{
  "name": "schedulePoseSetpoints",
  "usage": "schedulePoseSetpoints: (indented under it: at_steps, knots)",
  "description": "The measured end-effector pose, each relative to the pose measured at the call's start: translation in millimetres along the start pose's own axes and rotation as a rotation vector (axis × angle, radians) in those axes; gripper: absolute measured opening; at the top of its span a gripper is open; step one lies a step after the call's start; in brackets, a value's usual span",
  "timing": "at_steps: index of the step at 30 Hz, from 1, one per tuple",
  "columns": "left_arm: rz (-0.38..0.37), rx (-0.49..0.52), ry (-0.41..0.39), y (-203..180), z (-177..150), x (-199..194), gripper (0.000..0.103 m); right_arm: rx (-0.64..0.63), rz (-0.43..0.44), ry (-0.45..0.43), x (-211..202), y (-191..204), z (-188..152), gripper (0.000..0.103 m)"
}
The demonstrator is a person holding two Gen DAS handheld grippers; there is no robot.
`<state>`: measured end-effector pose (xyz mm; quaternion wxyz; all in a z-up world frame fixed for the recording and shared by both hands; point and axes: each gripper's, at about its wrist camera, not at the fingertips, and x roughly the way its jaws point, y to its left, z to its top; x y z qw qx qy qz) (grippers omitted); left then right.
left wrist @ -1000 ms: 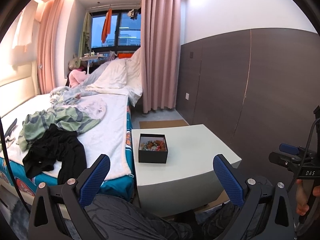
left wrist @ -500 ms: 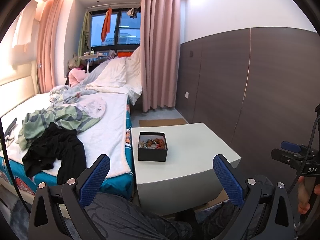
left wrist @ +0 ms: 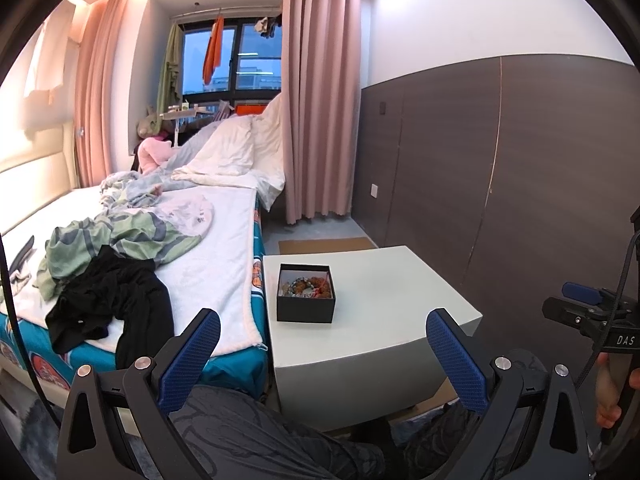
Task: Organize jewelry
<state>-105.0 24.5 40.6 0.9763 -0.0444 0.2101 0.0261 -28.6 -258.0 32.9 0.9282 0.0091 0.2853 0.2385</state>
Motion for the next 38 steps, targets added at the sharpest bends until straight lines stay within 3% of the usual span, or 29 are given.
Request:
schedulePoseSetpoints:
  at_steps: [38]
  knots:
    - [-0.013, -0.004, 0.007, 7, 1, 1, 0.102, -0.013, -0.003, 0.035, 10, -5, 3, 0.103]
